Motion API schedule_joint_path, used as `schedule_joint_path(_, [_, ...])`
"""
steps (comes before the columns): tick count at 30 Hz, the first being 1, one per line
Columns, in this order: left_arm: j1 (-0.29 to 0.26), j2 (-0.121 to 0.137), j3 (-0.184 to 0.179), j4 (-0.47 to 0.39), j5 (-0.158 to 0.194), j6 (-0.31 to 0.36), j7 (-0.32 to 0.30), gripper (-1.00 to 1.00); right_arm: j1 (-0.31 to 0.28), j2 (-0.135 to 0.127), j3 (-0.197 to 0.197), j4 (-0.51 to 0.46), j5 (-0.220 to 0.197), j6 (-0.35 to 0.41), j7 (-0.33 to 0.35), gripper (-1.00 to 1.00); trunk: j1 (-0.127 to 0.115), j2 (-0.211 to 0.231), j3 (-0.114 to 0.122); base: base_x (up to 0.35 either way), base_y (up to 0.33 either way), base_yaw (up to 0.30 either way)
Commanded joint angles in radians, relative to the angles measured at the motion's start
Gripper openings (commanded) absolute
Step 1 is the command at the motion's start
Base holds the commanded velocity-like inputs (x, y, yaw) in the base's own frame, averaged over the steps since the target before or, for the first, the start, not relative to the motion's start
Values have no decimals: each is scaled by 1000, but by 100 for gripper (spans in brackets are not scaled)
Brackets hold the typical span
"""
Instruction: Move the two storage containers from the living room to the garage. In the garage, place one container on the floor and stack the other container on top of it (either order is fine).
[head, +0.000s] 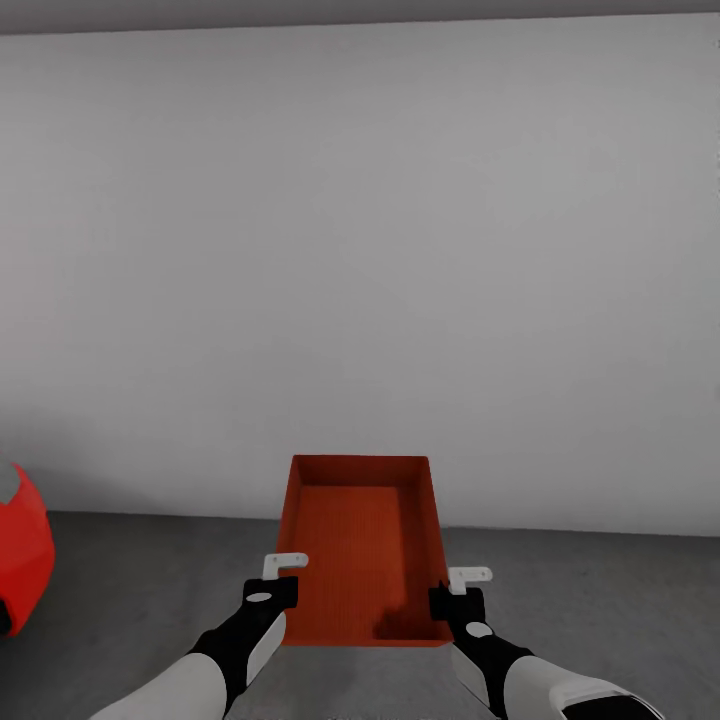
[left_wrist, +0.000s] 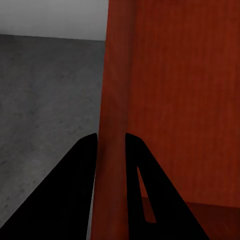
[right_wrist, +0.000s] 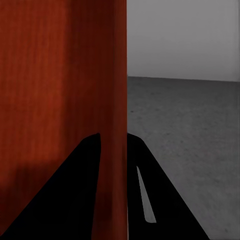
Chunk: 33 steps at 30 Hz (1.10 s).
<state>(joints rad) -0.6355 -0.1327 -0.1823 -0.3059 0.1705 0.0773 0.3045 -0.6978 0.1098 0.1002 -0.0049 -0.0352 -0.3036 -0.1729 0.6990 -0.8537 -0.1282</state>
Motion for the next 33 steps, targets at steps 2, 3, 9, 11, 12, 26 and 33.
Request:
schedule_joint_path(2, [-1, 1, 80, -5, -14, -31, 15, -100, 0, 1, -57, 0, 14, 1, 7, -100, 0, -1, -5, 0, 0, -131])
schedule_joint_path(3, [-1, 1, 80, -6, -14, -31, 15, -100, 0, 1, -57, 0, 14, 1, 7, -100, 0, -1, -6, 0, 0, -133])
schedule_joint_path(9, [-1, 1, 78, -6, -14, -31, 15, -100, 0, 1, -57, 0, 14, 1, 7, -100, 0, -1, -10, 0, 0, -61])
schedule_joint_path(11, [-1, 1, 78, -6, -14, -31, 15, -100, 0, 1, -57, 0, 14, 1, 7, -100, 0, -1, -10, 0, 0, -12])
schedule_joint_path(12, [-1, 1, 78, -6, -14, -31, 15, -100, 0, 1, -57, 0, 14, 1, 7, -100, 0, -1, -10, 0, 0, -7])
schedule_joint_path(26, [-1, 1, 78, -6, -14, -31, 15, -100, 0, -1, -57, 0, 13, 5, 7, -100, 0, -1, -21, 0, 0, -153])
schedule_joint_path(33, [-1, 1, 78, -5, -14, -31, 15, -100, 0, -1, -57, 0, 13, 6, 7, -100, 0, -1, -32, 0, 0, -39])
